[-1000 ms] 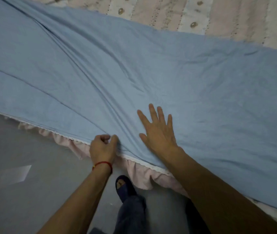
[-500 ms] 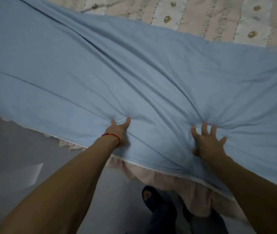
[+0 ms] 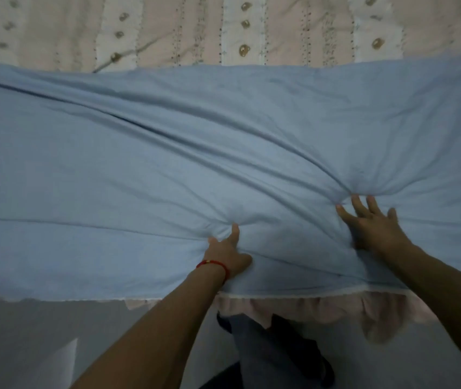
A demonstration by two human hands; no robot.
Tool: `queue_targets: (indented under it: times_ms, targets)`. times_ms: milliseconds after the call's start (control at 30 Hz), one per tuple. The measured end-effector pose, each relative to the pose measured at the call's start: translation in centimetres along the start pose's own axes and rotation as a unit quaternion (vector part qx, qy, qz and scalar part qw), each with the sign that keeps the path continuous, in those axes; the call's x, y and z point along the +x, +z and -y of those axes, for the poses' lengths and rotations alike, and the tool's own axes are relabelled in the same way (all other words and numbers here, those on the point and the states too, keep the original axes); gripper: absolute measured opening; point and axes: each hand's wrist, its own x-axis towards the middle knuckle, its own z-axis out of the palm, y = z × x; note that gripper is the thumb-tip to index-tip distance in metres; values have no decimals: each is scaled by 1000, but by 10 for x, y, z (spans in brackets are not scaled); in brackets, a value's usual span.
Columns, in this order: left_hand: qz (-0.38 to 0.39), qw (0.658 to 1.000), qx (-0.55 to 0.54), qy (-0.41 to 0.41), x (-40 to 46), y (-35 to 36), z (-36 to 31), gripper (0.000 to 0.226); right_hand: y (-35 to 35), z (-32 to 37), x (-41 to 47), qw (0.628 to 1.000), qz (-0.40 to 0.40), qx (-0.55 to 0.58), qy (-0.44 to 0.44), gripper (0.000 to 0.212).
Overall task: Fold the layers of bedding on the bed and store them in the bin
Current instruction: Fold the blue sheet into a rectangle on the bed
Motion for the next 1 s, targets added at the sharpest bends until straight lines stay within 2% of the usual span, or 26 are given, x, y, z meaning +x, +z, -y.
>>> queue_targets:
  times_ms: [67,100,133,167,200,233,267,300,333,367,400,433,467,533,567,633,733,767,867,933,1000]
  targets:
    - [-45,995,-90,15,-13,-12,11,85,-18,18,-13,999,10,23,36,86]
    - [-84,986,-146,2,-21,-17,21,65,-30,34,-23,996,-23,64,58,75]
    - [-126,972,-197,-20,-24,-25,38,43,-43,54,-35,981,-92,148,80,64]
    - [-163,952,-251,-59,-22,-34,56,30,-51,78,-47,942,-183,266,93,51]
    - [-186,932,-296,-101,-21,-43,75,32,-61,106,-65,883,-261,378,100,38]
    - [-196,907,-348,-133,-20,-57,91,40,-72,140,-87,817,-285,487,122,23]
    - [-209,878,-405,-147,-11,-70,110,42,-82,173,-104,754,-249,592,141,10]
    - [-215,830,-492,-149,-5,-86,122,37,-90,203,-116,677,-140,705,161,18]
    - [-217,768,-583,-151,2,-101,131,31,-94,232,-122,568,2,805,170,31]
    - [-204,722,-644,-152,11,-115,139,27,-92,255,-125,456,102,869,164,38]
    - [-184,687,-687,-151,21,-127,145,22,-85,269,-121,373,134,903,163,39]
    - [-156,670,-711,-148,27,-133,152,16,-75,278,-113,323,118,923,174,38]
    - [-130,663,-724,-138,34,-135,159,11,-71,284,-107,290,82,934,191,35]
    - [-98,677,-720,-117,34,-130,175,10,-65,294,-101,224,-4,946,233,23]
    - [-92,682,-718,-103,26,-126,181,9,-68,296,-99,199,-42,945,255,19]
    - [-94,688,-716,-76,6,-117,195,7,-69,298,-94,157,-111,937,291,28]
    - [-94,685,-719,-69,-21,-98,222,7,-63,300,-98,133,-192,914,333,20]
    - [-96,689,-715,-68,-30,-91,231,7,-58,301,-103,141,-213,901,352,17]
    - [-105,702,-702,-66,-51,-71,252,12,-34,313,-120,197,-250,861,398,16]
    - [-115,717,-684,-71,-52,-61,266,21,-16,320,-130,206,-229,868,389,13]
    - [-104,725,-677,-72,-51,-57,273,21,-7,323,-133,207,-208,879,375,17]
